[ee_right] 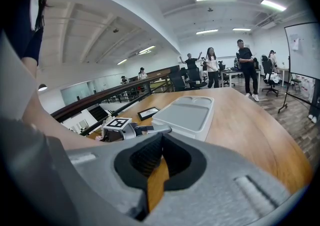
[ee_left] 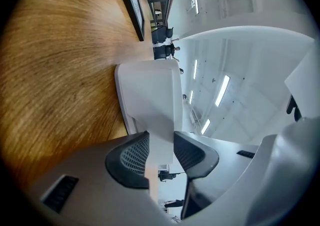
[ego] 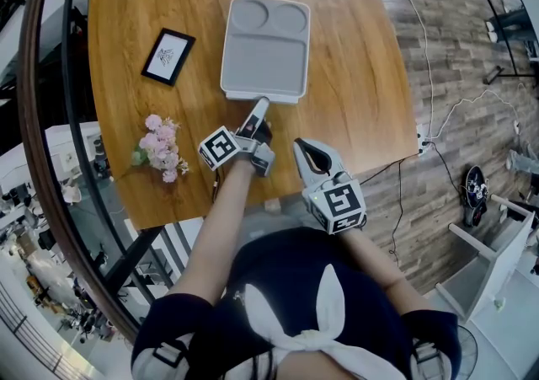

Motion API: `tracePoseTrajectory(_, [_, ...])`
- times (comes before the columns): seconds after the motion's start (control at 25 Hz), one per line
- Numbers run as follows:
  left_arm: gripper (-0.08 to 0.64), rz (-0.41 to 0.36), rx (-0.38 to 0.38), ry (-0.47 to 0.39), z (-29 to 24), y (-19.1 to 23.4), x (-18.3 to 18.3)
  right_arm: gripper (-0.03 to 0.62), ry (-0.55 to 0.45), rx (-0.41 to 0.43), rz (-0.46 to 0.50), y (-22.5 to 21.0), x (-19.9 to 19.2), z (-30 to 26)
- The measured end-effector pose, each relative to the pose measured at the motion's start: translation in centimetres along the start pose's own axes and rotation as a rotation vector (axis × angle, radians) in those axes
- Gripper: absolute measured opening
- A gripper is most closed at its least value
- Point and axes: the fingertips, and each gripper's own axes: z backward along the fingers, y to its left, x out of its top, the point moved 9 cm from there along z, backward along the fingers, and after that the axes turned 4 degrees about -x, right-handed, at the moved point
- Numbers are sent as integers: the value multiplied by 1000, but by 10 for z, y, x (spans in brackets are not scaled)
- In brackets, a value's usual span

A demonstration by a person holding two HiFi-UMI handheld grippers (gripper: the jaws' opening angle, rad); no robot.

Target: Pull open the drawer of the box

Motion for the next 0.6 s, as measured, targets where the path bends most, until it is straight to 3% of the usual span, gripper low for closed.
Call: tracePoseTrajectory(0.6, [164,20,4,13,13,-2,-9,-2,-9,-10,-8,7,-3,7])
